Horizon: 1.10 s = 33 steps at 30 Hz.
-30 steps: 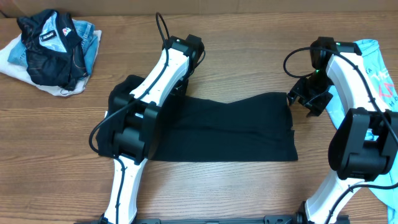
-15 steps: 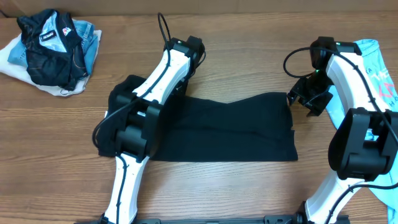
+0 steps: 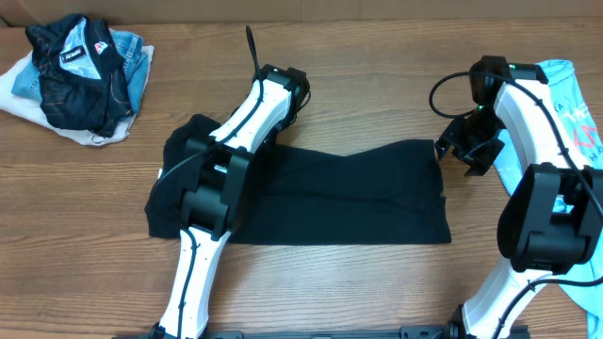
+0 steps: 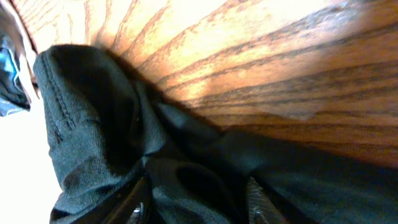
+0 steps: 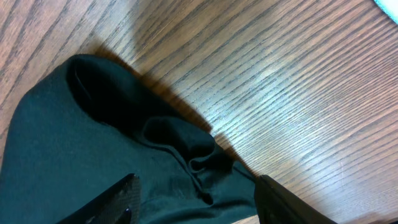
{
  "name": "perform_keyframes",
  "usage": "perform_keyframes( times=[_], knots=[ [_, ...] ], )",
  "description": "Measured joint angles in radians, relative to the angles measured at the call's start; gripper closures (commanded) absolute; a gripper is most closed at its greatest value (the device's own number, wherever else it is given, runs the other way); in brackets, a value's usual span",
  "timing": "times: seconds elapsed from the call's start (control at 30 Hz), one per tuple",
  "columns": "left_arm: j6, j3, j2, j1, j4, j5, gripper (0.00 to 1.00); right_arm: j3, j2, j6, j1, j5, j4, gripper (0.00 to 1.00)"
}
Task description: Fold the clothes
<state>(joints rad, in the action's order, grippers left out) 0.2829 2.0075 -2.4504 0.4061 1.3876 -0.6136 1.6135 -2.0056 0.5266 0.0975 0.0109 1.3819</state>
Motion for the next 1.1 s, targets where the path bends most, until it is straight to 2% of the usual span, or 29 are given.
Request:
perform_keyframes(
  times=[0.1, 0.2, 0.4, 0.7, 0.87, 1.1],
  knots=[
    [0.021, 0.0, 0.0, 0.0, 0.011, -0.004, 0.71, 0.0, 0.0, 0.0, 0.0, 0.0, -0.001, 0.37],
    [0.042, 0.0, 0.0, 0.0, 0.027, -0.005, 0.74, 0.0, 0.0, 0.0, 0.0, 0.0, -0.001, 0.37],
    [0.097, 0.0, 0.0, 0.0, 0.068, -0.005, 0.91, 0.0, 0.0, -0.001, 0.0, 0.0, -0.001, 0.37],
    [0.219, 0.047, 0.0, 0.0, 0.209, -0.005, 0.93, 0.0, 0.0, -0.002, 0.0, 0.0, 0.0, 0.37],
    [0.299, 0.065, 0.0, 0.0, 0.293, -0.005, 0.87, 0.0, 0.0, -0.003, 0.0, 0.0, 0.007, 0.37],
    [0.34, 0.066, 0.0, -0.003, 0.299, 0.012, 0.9, 0.0, 0.0, -0.004, 0.0, 0.0, 0.026, 0.37]
  ],
)
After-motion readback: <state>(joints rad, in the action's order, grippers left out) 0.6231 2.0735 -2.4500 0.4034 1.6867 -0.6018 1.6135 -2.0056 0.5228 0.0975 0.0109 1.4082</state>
